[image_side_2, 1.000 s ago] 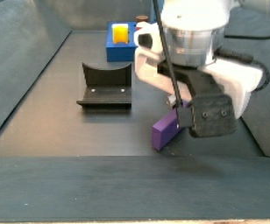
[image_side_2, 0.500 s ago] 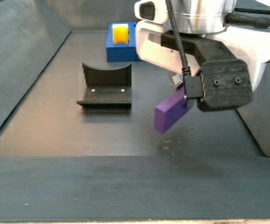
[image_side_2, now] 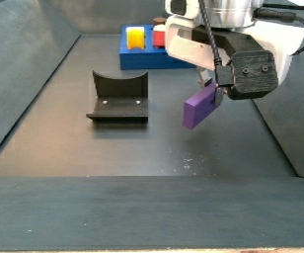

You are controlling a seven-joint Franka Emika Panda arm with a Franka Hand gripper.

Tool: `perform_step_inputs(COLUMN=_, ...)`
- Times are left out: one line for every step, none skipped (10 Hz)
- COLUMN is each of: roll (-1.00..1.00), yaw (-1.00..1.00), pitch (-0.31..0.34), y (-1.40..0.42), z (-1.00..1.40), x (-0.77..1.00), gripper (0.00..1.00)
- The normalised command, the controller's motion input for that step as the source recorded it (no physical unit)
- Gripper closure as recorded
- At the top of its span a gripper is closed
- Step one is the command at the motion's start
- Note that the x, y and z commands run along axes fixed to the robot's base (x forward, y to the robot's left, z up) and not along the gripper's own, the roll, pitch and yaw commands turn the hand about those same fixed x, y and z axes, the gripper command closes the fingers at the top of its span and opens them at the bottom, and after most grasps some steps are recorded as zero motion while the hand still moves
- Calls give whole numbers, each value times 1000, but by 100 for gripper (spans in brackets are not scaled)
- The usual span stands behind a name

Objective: Pick up the double-square object. Move up. Rotate the double-square object. Place the double-square object on the fixture. Regrasp the double-square object. Move to above the board. Insert the double-square object.
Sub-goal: Rotate the double-square object.

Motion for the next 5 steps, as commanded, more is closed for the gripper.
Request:
perform_step_inputs(roll=0, yaw=-1000, pitch=0, y=12, z=7, x=8, gripper=100)
perform_step_inputs(roll=-4, yaw=-1000, pitch=-1, y=27, z=7, x=4, gripper=100)
perform_step_inputs(roll=-7, yaw=-1000, pitch=-2, y=24, z=7, x=4, gripper=100)
perform_step_inputs(roll=-9, yaw=-1000, pitch=-2, y=21, z=6, x=4, gripper=100)
perform_step_inputs(roll=-10, yaw=-1000, pitch=-2, y=19, z=5, x=3, gripper=100)
